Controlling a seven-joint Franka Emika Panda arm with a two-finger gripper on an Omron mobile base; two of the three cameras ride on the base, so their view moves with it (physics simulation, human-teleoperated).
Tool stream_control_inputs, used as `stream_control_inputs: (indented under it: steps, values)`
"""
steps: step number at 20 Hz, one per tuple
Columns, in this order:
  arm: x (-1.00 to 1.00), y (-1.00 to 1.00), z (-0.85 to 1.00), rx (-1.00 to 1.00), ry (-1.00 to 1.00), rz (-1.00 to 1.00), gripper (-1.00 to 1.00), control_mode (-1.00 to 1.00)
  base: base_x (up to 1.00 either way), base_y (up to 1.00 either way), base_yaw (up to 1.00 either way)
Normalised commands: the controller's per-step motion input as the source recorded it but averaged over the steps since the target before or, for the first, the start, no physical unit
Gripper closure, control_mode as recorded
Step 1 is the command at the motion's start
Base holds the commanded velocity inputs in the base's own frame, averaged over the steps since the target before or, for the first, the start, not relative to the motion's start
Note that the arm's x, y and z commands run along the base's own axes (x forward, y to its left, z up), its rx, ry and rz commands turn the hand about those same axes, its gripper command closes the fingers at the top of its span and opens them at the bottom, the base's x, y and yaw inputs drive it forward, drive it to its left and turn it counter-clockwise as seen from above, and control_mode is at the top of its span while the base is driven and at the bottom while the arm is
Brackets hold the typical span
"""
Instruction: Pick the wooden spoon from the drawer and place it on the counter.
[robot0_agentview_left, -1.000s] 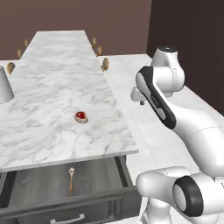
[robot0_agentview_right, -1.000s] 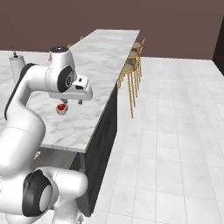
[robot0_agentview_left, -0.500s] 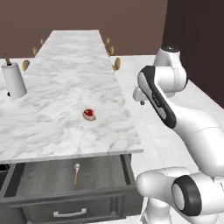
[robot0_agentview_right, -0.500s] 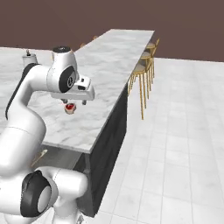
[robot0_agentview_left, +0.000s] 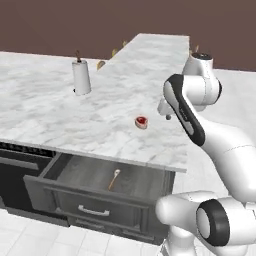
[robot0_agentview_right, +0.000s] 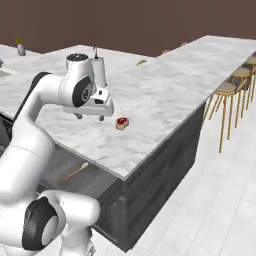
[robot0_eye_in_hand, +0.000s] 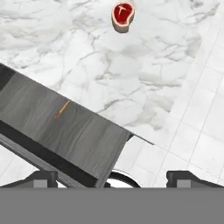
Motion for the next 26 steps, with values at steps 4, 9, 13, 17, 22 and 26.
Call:
stream_control_inputs:
  steps: [4, 9, 13, 17, 22, 26]
  values:
    - [0.0, 0.0, 0.0, 0.0, 0.0, 0.0, -1.0, 1.0, 0.0, -0.31, 0.7]
    - [0.0, 0.0, 0.0, 0.0, 0.0, 0.0, -1.0, 1.0, -0.07, -0.43, 0.69]
    - [0.0, 0.0, 0.0, 0.0, 0.0, 0.0, -1.0, 1.0, -0.23, -0.59, 0.63]
    - [0.0, 0.0, 0.0, 0.0, 0.0, 0.0, -1.0, 1.0, -0.3, -0.68, 0.57]
    - [0.0, 0.0, 0.0, 0.0, 0.0, 0.0, -1.0, 1.0, -0.25, -0.76, 0.51]
    - [0.0, 0.0, 0.0, 0.0, 0.0, 0.0, -1.0, 1.0, -0.07, -0.85, 0.44]
